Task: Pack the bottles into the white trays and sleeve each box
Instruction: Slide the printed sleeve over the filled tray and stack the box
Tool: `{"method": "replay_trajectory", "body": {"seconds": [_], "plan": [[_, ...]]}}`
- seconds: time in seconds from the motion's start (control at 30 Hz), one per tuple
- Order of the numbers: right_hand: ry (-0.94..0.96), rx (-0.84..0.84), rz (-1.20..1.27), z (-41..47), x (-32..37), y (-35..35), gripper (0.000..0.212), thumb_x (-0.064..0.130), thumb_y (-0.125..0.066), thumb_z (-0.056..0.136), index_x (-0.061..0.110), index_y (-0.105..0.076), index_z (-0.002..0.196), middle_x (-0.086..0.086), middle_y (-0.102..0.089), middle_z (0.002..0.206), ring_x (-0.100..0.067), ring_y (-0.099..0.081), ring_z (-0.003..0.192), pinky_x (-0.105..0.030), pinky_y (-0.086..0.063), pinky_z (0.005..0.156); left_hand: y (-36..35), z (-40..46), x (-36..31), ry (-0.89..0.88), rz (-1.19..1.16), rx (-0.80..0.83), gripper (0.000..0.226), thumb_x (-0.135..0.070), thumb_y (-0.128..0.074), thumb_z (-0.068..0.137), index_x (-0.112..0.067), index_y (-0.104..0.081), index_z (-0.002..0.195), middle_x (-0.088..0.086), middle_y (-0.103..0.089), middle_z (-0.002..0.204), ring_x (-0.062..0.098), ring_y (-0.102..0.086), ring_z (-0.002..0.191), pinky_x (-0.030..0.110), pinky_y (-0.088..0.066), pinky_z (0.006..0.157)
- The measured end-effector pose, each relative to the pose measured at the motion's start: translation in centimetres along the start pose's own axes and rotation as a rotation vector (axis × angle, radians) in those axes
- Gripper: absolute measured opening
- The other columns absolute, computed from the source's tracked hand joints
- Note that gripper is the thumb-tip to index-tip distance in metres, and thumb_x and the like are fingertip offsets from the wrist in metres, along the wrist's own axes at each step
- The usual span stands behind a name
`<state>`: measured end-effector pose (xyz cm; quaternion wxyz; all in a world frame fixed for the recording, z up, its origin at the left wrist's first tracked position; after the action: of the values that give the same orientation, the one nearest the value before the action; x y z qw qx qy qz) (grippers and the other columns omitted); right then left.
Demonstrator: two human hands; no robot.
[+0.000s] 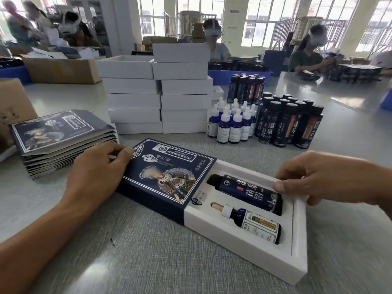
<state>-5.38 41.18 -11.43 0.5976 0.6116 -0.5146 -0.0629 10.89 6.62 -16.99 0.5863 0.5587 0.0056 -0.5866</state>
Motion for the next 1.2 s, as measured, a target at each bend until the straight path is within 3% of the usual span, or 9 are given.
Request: {"method": "replay_trajectory", "body": {"seconds": [0.17, 0.27, 0.47, 0.7, 0.77, 0.87, 1.0, 1.1, 1.2], "plan": [[-0.069, -0.038, -0.103, -0.3, 0.8, -0.7, 0.024, 0.045, -0.068, 0.088, 0.028, -0.072, 0.072, 0.003, -0.070, 0.070, -0.018, -0.068, 0.062, -0.029, -0.059, 0.056, -0.7, -0.4, -0.9, -0.028, 0.034, 0.195, 0.048, -0.063, -0.053, 0.087, -0.036, -0.063, 0.126, -0.003, -0.057, 0.129, 0.020, -0.054, 0.115, 0.043, -0.047, 0.095], [-0.079, 0.063, -0.130, -1.1, 1.9, -1.3, 0.029, 0.043, -0.068, 0.087, 0.019, -0.069, 0.071, -0.001, -0.071, 0.065, -0.016, -0.067, 0.051, -0.027, -0.056, 0.051, -1.3, 0.2, -1.6, -0.030, 0.180, 0.108, 0.053, -0.062, -0.051, 0.090, -0.031, -0.058, 0.132, 0.005, -0.039, 0.150, 0.029, -0.040, 0.135, 0.052, -0.041, 0.106], [-0.045, 0.171, -0.099, -1.6, 4.0, -3.4, 0.039, 0.045, -0.063, 0.089, 0.013, -0.060, 0.067, -0.004, -0.070, 0.057, -0.014, -0.064, 0.043, -0.025, -0.051, 0.047, -1.8, -1.0, -2.0, -0.035, 0.091, 0.116, 0.056, -0.072, -0.046, 0.085, -0.036, -0.052, 0.128, -0.004, -0.052, 0.122, 0.018, -0.058, 0.102, 0.042, -0.052, 0.086], [0.157, 0.035, 0.080, 0.0, 4.7, -5.2, 0.045, 0.072, -0.060, 0.074, 0.029, -0.069, 0.075, 0.006, -0.072, 0.068, -0.007, -0.065, 0.055, -0.020, -0.052, 0.054, -2.1, -0.1, -1.9, 0.017, -0.184, 0.252, 0.055, -0.052, -0.057, 0.092, -0.029, -0.048, 0.141, -0.004, -0.059, 0.132, 0.014, -0.058, 0.112, 0.037, -0.048, 0.094], [0.205, -0.197, 0.184, 1.1, 4.0, -5.4, 0.047, 0.075, -0.059, 0.070, 0.035, -0.071, 0.091, 0.012, -0.074, 0.084, -0.004, -0.070, 0.070, -0.023, -0.056, 0.061, -1.9, -0.4, -1.7, -0.015, -0.135, 0.235, 0.054, -0.056, -0.053, 0.092, -0.029, -0.050, 0.138, -0.002, -0.062, 0.129, 0.014, -0.059, 0.110, 0.037, -0.049, 0.092], [0.263, -0.274, 0.243, 2.8, 3.5, -6.7, 0.079, 0.082, -0.054, 0.068, 0.050, -0.041, 0.139, 0.028, -0.054, 0.136, 0.011, -0.053, 0.117, -0.034, -0.047, 0.103, -1.0, -2.0, -0.8, -0.071, -0.113, 0.296, 0.061, -0.070, -0.041, 0.088, -0.040, -0.045, 0.141, -0.009, -0.060, 0.133, 0.011, -0.057, 0.116, 0.040, -0.048, 0.098], [0.288, -0.205, 0.300, 4.7, 4.5, -8.8, 0.068, 0.077, -0.043, 0.083, 0.065, -0.012, 0.142, 0.028, -0.027, 0.156, 0.002, -0.027, 0.143, -0.043, -0.026, 0.120, -0.4, -4.3, 0.2, -0.109, -0.137, 0.384, 0.065, -0.075, -0.032, 0.089, -0.047, -0.034, 0.147, -0.032, -0.055, 0.125, -0.011, -0.051, 0.114, 0.024, -0.044, 0.096], [0.329, -0.234, 0.299, 5.3, 5.5, -9.4, 0.050, 0.061, -0.041, 0.096, 0.065, -0.020, 0.141, 0.037, -0.034, 0.145, 0.009, -0.033, 0.137, -0.035, -0.030, 0.116, -1.1, -4.8, -0.6, -0.106, -0.121, 0.337, 0.064, -0.071, -0.028, 0.088, -0.046, -0.035, 0.147, -0.040, -0.053, 0.102, -0.023, -0.051, 0.093, 0.008, -0.036, 0.076], [0.353, -0.353, 0.252, 5.0, 5.9, -9.4, 0.030, 0.048, -0.043, 0.101, 0.076, -0.044, 0.110, 0.058, -0.050, 0.096, 0.032, -0.047, 0.100, -0.009, -0.036, 0.083, -1.8, -4.5, -1.6, -0.109, -0.104, 0.336, 0.057, -0.069, -0.025, 0.087, -0.047, -0.039, 0.137, -0.033, -0.057, 0.100, -0.016, -0.056, 0.088, 0.008, -0.040, 0.070]]}}
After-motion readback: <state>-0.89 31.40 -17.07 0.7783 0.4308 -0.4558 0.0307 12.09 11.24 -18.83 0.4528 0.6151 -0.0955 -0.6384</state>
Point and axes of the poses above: each hand's wrist, its own z-axis towards the middle knuckle, its own y-axis out of the back of the hand, x = y × z, the point moved 1 cm from there along z, towards the middle knuckle
